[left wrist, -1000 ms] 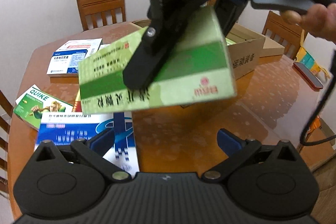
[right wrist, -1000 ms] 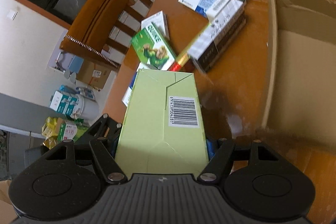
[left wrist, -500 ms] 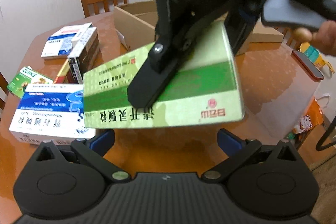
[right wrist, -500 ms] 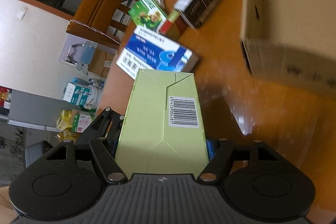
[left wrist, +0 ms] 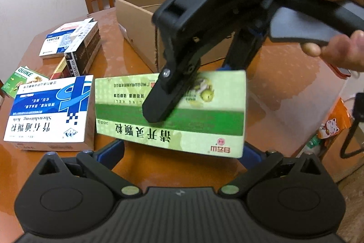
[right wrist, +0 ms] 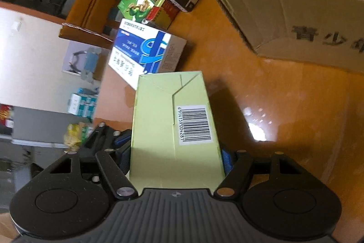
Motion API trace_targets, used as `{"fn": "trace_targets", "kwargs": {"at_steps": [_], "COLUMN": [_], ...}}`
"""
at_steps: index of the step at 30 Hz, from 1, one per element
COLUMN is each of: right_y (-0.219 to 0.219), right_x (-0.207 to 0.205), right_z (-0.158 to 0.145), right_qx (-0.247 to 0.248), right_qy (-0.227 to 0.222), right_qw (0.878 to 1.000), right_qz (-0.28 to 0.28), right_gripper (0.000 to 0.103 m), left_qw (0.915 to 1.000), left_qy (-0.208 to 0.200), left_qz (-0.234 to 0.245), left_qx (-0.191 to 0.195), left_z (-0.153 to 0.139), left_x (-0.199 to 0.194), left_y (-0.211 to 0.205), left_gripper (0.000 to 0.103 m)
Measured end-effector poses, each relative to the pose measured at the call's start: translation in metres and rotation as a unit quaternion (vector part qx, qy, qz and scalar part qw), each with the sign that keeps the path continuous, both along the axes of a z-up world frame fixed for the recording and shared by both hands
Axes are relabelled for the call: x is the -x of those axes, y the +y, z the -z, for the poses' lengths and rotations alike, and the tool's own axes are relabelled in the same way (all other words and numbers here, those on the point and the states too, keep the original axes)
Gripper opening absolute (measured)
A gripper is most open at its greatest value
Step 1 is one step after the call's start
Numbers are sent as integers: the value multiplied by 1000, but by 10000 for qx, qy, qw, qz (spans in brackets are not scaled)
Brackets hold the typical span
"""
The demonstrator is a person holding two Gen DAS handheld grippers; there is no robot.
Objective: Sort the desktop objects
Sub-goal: 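Lower the pale green box toward the table in front of the left tool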
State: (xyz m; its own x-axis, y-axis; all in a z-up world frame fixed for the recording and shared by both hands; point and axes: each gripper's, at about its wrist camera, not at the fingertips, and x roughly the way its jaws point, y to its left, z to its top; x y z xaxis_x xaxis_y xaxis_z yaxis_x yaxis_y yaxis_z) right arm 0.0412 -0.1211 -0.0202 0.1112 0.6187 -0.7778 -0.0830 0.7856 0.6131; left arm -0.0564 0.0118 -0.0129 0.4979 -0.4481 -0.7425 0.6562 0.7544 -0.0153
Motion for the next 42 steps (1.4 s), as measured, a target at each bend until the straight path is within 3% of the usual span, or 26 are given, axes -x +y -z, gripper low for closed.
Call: {"fn": "trace_targets", "kwargs": {"at_steps": [5, 11, 15, 20, 25, 28, 31, 34, 36, 38, 42], "right_y": [-1, -4, 6, 41, 74, 83, 65, 27, -3, -30, -59], "right_x": [-2, -3, 2, 19, 34, 39, 30, 9, -2, -6, 3], "right_z": [-4, -8, -17, -32, -27, -20, -17, -11, 1, 18, 49], "right_qx": [421, 484, 968, 1786, 2415, 2725, 2317, 1243, 361, -475, -1512], "right_qy": [-132, -188, -496, -1146, -1592, -1779, -1489, -811, -271, 185, 753], "right_qw": [9990, 9985, 9936, 9740, 9493, 9359, 9553, 9879, 9990, 9974, 9796], "right_qz": [-120, -154, -292, -788, -1229, -1347, -1071, -458, 40, 502, 1089], "right_gripper": [80, 80, 80, 84, 84, 77, 75, 75, 75, 75, 75], "left_qw": [9999, 9998, 9999, 9998, 9997, 9996, 9995, 9995, 9995, 9995, 9992], "left_qy": [-53, -96, -65, 6, 75, 66, 27, -9, -10, 10, 9], "left_qz": [128, 116, 141, 176, 46, -17, -21, 27, 81, 158, 302], "left_qx": [101, 101, 33, -37, -247, -291, -301, -302, -294, -283, -243], "left_z": [-2, -3, -3, -2, 2, 2, 0, -1, -2, -1, -1], "left_x": [0, -5, -2, 7, 13, 16, 20, 20, 19, 16, 12], "left_y": [-5, -7, -3, 11, 18, 18, 16, 11, 8, 5, -3], "left_gripper": [103, 103, 103, 103, 103, 103, 103, 103, 103, 103, 103]}}
